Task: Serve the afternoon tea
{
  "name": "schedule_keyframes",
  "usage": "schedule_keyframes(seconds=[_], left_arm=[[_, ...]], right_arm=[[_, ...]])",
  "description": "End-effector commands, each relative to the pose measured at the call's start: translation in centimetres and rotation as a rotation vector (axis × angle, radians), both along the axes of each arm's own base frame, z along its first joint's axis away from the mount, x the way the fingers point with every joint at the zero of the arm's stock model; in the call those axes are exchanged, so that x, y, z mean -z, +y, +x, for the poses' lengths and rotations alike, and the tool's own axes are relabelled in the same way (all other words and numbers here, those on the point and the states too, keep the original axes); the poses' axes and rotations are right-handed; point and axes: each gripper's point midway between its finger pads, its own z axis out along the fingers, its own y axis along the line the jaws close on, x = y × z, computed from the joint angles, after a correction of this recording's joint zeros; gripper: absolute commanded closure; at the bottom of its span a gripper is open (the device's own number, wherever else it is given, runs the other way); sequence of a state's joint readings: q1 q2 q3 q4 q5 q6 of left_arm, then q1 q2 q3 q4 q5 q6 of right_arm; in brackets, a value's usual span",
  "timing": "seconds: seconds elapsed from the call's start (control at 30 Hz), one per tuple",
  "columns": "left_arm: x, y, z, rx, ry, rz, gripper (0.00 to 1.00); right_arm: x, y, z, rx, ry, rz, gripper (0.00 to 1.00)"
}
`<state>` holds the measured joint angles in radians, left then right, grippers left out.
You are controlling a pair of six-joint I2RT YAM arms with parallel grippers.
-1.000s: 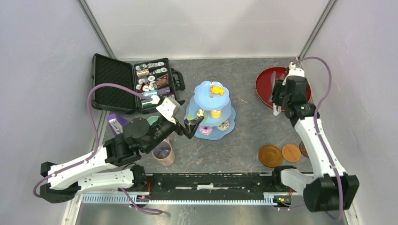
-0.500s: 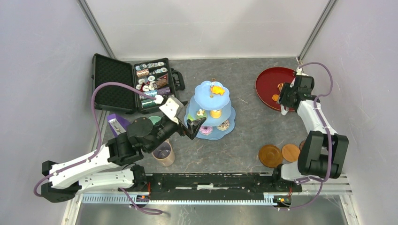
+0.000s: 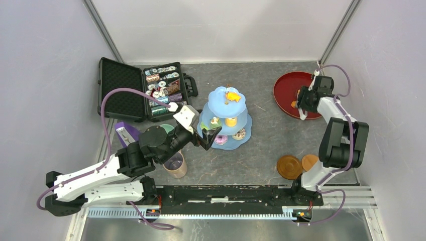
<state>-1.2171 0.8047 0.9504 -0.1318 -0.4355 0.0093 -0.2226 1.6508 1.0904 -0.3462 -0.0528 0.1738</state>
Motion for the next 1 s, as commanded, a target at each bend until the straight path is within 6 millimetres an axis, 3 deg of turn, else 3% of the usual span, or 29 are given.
schedule_keyframes(seconds=[0.0,0.23,0.97], left_arm=[[-0.6,-0.3,-0.1,0.0,-0.004,-0.039,0.0],[-0.6,-0.3,0.0,-0.005,-0.004,-0.04,0.0],[-1.1,0.1,-0.1,-0.007,-0.007,-0.051,0.0]], right_arm=[[-2.3,-1.2,3.4,-0.005,-0.09,-0.047,0.4],[-1.6,-1.3,5.0,-0.017,-0.082,-0.032,0.4],[-0.5,-1.9,4.4,-0.025,0.022,-0.132,0.43]])
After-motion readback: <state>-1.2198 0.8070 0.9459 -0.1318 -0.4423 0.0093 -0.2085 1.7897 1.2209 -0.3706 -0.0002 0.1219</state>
